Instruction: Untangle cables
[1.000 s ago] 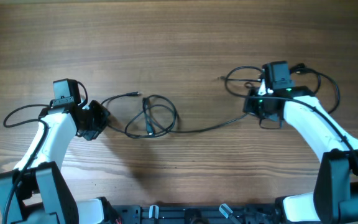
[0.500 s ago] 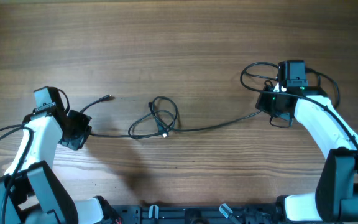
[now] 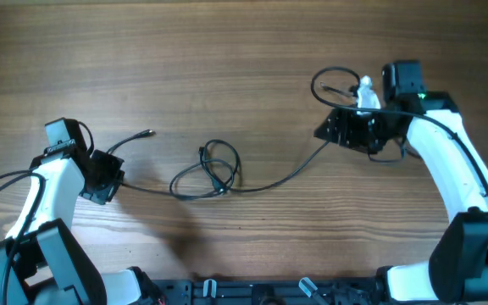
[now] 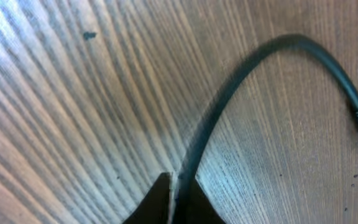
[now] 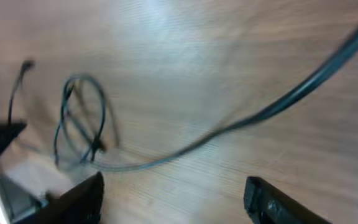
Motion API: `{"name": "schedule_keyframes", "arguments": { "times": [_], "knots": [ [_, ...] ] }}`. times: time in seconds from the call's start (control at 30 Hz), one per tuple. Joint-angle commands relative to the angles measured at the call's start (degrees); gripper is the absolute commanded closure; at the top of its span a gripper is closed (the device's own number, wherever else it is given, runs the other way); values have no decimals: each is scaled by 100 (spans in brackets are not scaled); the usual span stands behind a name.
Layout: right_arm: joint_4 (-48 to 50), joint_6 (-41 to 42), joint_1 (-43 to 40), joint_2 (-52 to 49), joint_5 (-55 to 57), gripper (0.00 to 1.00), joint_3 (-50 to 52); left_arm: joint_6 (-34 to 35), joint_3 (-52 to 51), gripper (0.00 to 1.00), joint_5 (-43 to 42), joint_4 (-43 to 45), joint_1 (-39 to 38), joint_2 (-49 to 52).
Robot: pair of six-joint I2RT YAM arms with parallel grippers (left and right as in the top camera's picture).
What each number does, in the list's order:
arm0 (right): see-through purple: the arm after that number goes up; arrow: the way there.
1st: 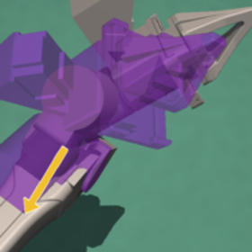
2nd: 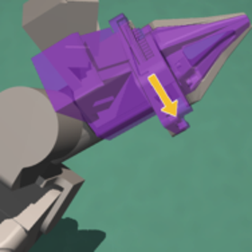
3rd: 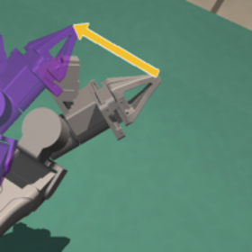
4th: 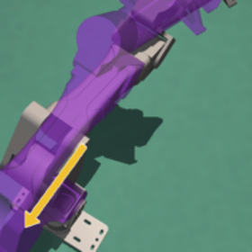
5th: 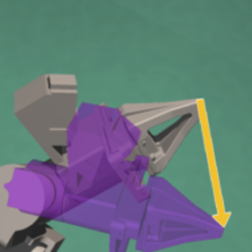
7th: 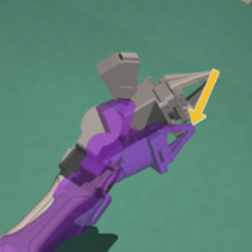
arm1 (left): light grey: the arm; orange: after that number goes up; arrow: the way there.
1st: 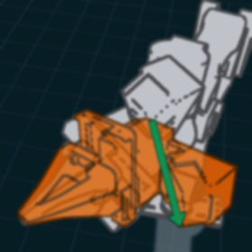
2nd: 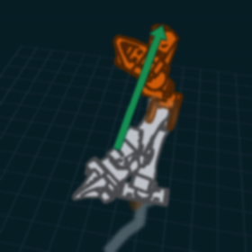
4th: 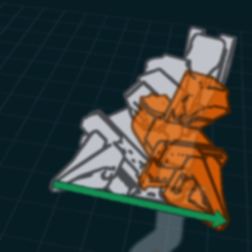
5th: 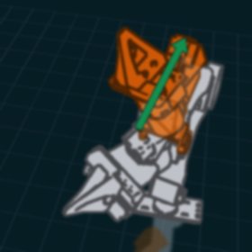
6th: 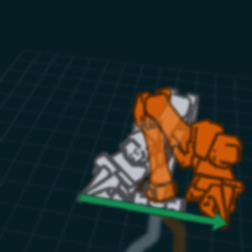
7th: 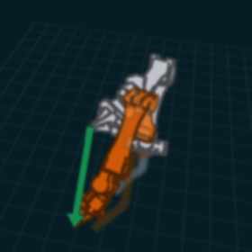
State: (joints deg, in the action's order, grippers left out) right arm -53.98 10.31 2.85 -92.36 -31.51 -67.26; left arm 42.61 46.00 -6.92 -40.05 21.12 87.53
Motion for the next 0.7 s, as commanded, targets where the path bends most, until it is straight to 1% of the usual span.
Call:
{"name": "schedule_keyframes", "arguments": {
  "times": [0.0, 0.03, 0.07, 0.1, 0.17, 0.2, 0.23, 0.27, 0.3, 0.33, 0.37, 0.4, 0.47, 0.5, 0.57, 0.6, 0.67],
  "knots": [
    [-291, -267, 459, -7, -146, 23, -96, 22, -7, 74, -55, -4, 48, -39],
    [-291, -273, 579, -7, -103, 23, -59, 22, -7, 52, -57, -4, 48, -39],
    [-291, -282, 719, -7, -39, 23, -37, 24, -7, 20, -57, -4, 48, -39],
    [-269, -284, 896, -11, 46, 23, -7, 22, -7, 1, -57, 7, 48, -39],
    [-240, -282, 1287, -11, 271, 22, 4, -118, -7, 0, -225, 59, 48, -39],
    [-122, -284, 1729, -13, 389, 22, 7, -879, -7, 0, -1010, 243, 48, -39],
    [-44, -282, 1886, -13, 426, 21, 7, -1276, -4, 9, -1491, 308, 48, -39],
    [42, -280, 2041, -13, 485, 22, 4, -1683, -4, 23, -2020, 350, 48, -46],
    [122, -280, 2184, -13, 522, 21, 7, -2006, -4, 27, -2555, 358, 48, -72],
    [199, -282, 2310, -13, 522, 21, 7, -2118, -4, 26, -2986, 313, 50, -133],
    [262, -286, 2404, -13, 522, 21, 7, -2212, -2, 19, -3298, 293, 48, -192],
    [308, -363, 2474, -13, 522, 20, 7, -2341, -4, 0, -3792, 234, 48, -326],
    [341, -656, 2599, -13, 520, 19, 7, -2337, -4, 0, -4172, 35, 48, -483],
    [339, -804, 2658, -13, 520, 18, 13, -2334, -4, 0, -4194, -94, 48, -514],
    [337, -1233, 2802, -13, 520, 17, 28, -2424, -4, 0, -4144, -608, 35, -525],
    [345, -1408, 2883, -13, 522, 17, 26, -2603, -4, 0, -4111, -868, -9, -525],
    [393, -1670, 3008, -20, 525, 17, 26, -2614, -4, 4, -3770, -1314, -164, -525]
  ]
}}
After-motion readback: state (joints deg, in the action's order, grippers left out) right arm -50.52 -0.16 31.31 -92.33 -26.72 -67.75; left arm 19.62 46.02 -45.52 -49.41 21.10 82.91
